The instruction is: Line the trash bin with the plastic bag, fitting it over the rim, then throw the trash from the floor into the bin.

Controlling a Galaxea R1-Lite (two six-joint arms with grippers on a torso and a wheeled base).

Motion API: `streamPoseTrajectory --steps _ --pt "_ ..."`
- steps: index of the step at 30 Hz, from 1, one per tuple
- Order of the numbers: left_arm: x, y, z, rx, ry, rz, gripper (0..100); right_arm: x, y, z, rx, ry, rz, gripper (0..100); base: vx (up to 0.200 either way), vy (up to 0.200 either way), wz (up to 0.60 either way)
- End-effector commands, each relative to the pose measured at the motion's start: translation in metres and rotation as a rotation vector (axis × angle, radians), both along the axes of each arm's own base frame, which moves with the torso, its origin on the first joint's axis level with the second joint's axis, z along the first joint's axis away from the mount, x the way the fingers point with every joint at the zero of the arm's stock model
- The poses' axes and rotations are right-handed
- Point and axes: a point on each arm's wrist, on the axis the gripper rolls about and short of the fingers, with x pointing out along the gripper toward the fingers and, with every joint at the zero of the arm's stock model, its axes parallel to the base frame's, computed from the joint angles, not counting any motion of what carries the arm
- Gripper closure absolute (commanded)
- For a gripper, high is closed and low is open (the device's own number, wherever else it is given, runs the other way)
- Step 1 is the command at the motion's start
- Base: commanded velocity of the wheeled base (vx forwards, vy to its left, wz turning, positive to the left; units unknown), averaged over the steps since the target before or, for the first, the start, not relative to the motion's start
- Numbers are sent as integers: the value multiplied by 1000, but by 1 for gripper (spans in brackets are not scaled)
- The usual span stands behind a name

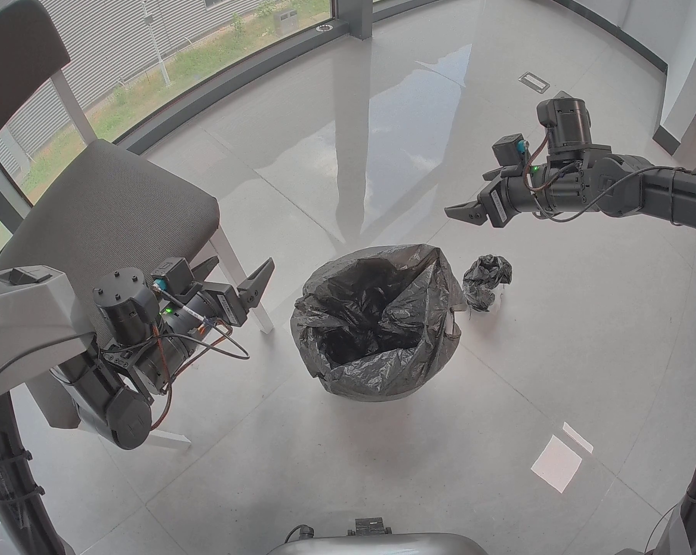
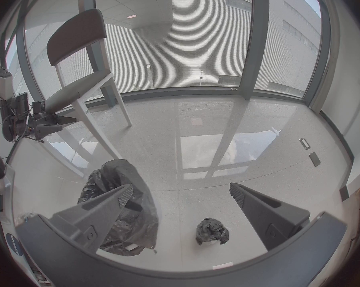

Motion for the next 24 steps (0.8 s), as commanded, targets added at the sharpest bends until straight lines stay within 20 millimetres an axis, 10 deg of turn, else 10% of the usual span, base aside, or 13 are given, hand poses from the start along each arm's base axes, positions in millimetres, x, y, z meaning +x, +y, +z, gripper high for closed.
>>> streamPoseTrajectory --steps 1,24 --pt "7 -12 -3 80 -71 -51 0 -16 -3 -16 10 78 29 0 0 0 0" --pt "-13 11 -4 82 -8 -11 0 27 52 -86 -67 113 130 0 0 0 0"
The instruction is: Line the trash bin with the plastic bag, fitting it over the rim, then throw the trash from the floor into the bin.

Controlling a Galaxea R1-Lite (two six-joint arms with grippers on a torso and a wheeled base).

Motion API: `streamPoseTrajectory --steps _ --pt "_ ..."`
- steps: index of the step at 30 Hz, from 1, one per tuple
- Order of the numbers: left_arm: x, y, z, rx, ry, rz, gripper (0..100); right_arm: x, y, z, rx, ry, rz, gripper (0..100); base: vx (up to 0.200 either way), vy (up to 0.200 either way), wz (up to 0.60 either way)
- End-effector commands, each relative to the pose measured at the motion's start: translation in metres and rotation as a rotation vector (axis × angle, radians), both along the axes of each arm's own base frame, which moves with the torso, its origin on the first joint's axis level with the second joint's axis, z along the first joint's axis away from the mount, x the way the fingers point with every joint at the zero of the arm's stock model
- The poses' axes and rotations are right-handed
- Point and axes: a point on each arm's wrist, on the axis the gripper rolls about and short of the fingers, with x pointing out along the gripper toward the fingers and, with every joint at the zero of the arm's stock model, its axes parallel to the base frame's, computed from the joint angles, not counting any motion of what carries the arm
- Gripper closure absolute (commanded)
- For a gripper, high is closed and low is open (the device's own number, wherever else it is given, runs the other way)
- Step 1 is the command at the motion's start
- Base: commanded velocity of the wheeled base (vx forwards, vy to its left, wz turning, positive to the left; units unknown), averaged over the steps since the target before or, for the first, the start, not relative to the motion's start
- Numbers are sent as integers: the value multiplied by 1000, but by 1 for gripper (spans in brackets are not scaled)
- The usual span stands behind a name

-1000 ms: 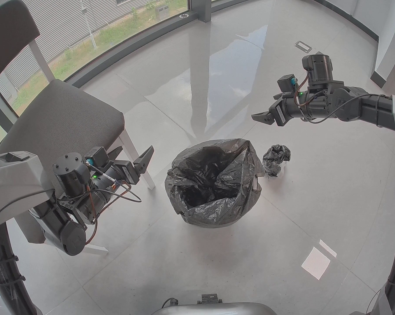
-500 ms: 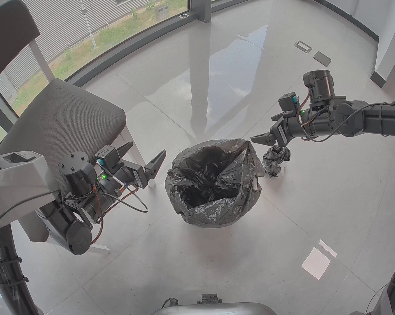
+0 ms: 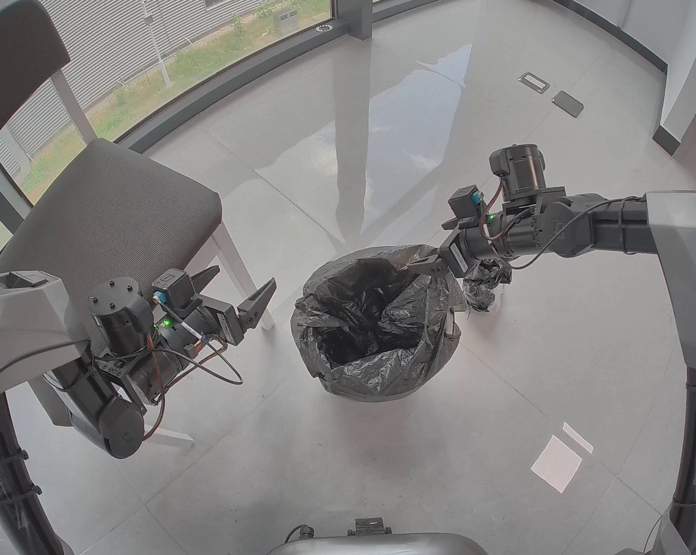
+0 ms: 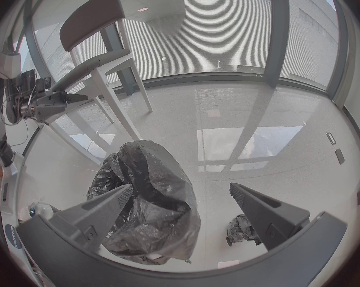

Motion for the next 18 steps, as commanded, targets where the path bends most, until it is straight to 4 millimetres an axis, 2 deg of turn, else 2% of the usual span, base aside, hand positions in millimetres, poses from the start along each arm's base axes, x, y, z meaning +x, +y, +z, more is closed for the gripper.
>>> streamPoseTrajectory --steps 1,4,5,18 --pt "-2 1 7 -21 -27 1 0 7 7 -21 -15 31 9 0 0 0 0" --pt "-1 0 10 -30 -34 -2 0 8 6 -24 -24 34 12 0 0 0 0" --pt "-2 -1 10 -30 -34 -3 0 9 7 -28 -31 37 16 100 0 0 0" --pt "-7 -4 13 -33 -38 -17 0 10 5 -26 -61 13 -13 100 0 0 0"
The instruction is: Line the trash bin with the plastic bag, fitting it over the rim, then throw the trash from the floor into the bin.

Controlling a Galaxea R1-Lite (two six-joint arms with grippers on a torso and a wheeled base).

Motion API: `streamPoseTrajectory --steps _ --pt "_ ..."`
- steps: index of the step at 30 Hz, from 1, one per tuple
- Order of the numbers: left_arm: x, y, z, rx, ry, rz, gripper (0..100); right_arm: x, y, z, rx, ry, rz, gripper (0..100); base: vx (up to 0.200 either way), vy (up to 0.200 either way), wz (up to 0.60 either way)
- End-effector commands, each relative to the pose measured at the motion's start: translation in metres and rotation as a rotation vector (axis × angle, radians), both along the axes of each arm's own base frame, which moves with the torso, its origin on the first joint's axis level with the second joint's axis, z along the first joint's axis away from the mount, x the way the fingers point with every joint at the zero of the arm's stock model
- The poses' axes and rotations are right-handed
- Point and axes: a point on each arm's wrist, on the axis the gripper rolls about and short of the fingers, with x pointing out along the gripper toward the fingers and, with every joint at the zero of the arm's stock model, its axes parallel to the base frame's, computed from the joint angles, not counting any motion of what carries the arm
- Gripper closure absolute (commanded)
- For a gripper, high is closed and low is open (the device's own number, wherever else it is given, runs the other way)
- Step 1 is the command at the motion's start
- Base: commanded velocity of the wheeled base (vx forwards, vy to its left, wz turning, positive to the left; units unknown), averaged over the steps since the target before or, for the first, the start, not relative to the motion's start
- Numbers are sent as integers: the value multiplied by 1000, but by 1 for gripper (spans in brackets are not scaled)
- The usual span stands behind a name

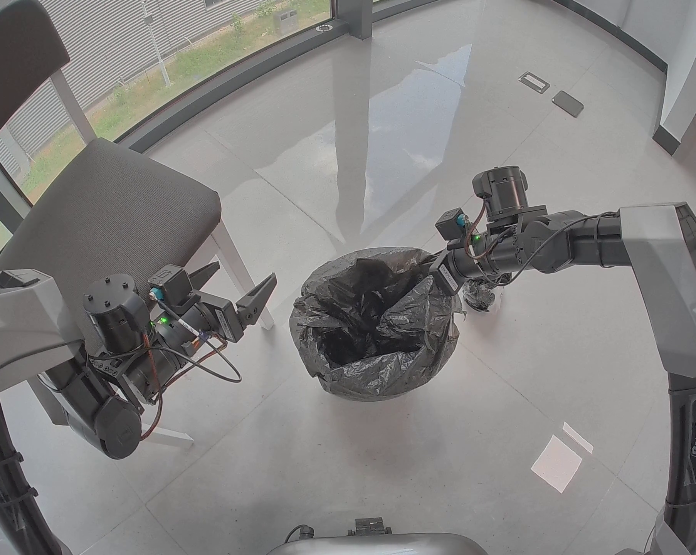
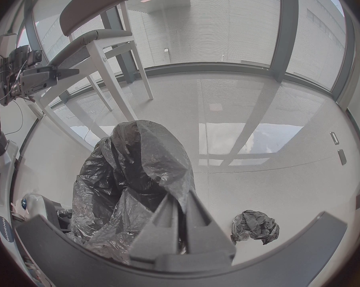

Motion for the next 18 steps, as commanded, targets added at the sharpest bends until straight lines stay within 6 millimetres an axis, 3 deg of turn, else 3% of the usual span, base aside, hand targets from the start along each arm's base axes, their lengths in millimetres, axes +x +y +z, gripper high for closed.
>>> streamPoseTrajectory --steps 1,18 --pt "-2 -1 4 -9 -19 -4 0 1 -3 2 -3 -6 -5 100 0 0 0" --pt "-5 -5 -1 -21 10 -19 0 18 -33 36 14 -130 -94 100 0 0 0"
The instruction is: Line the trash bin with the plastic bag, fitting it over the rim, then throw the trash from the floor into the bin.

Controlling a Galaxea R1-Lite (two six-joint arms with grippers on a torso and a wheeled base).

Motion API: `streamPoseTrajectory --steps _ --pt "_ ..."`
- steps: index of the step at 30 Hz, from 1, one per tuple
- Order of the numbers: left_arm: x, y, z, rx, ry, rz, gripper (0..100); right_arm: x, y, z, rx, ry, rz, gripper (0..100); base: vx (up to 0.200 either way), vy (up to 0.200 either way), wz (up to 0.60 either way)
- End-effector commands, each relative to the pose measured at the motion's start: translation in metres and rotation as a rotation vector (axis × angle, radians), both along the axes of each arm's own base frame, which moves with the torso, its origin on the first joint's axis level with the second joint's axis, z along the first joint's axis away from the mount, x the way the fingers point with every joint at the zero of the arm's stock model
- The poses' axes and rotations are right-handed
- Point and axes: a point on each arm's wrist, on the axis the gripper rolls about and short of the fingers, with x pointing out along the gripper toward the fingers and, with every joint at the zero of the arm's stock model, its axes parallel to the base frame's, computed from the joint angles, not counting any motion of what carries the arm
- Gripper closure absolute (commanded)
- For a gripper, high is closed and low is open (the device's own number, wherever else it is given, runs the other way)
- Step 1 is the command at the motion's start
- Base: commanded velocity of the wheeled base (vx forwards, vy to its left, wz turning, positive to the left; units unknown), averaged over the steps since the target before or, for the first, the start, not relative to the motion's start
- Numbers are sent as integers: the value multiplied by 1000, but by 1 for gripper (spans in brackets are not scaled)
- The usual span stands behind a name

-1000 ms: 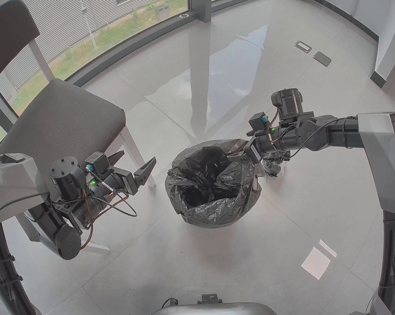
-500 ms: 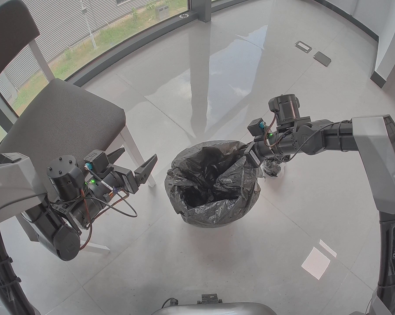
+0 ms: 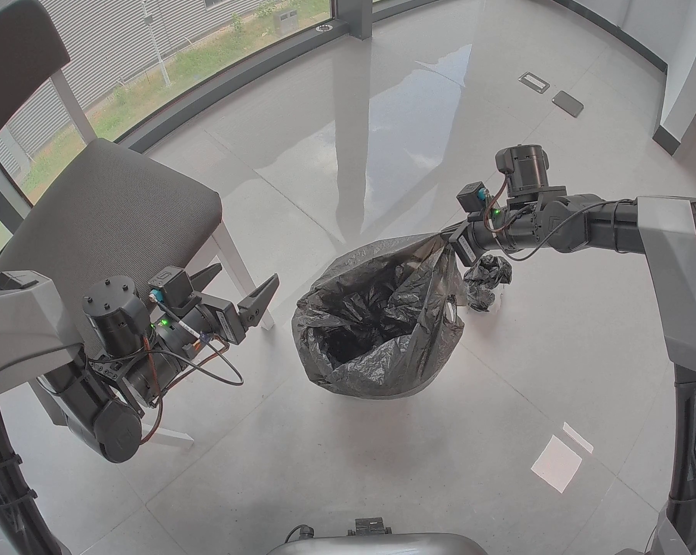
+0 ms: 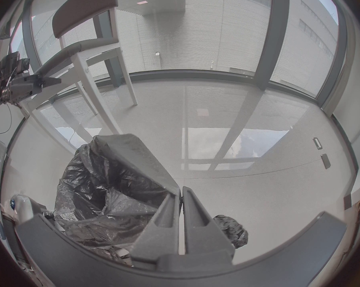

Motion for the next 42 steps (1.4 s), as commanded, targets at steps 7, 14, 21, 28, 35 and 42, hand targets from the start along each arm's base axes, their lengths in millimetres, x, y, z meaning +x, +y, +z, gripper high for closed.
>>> streamPoseTrajectory --steps 7,14,21,28,35,42 --pt "-1 -2 -1 -3 -4 -8 0 5 -7 5 6 -23 -15 100 0 0 0" --pt "-2 -1 -2 0 3 -5 0 5 1 -5 -2 -1 6 0 0 0 0" --pt "-4 -9 -6 11 12 -32 0 -11 1 11 -5 -9 17 0 0 0 0" --pt "-8 -31 -14 47 11 -98 0 -31 -9 12 -18 28 5 0 0 0 0" --pt "14 -60 -22 186 -116 -159 0 -107 -44 62 19 -108 -25 0 0 0 0" --pt "42 -74 -40 337 -141 -169 0 -183 -87 87 36 -162 -101 0 0 0 0"
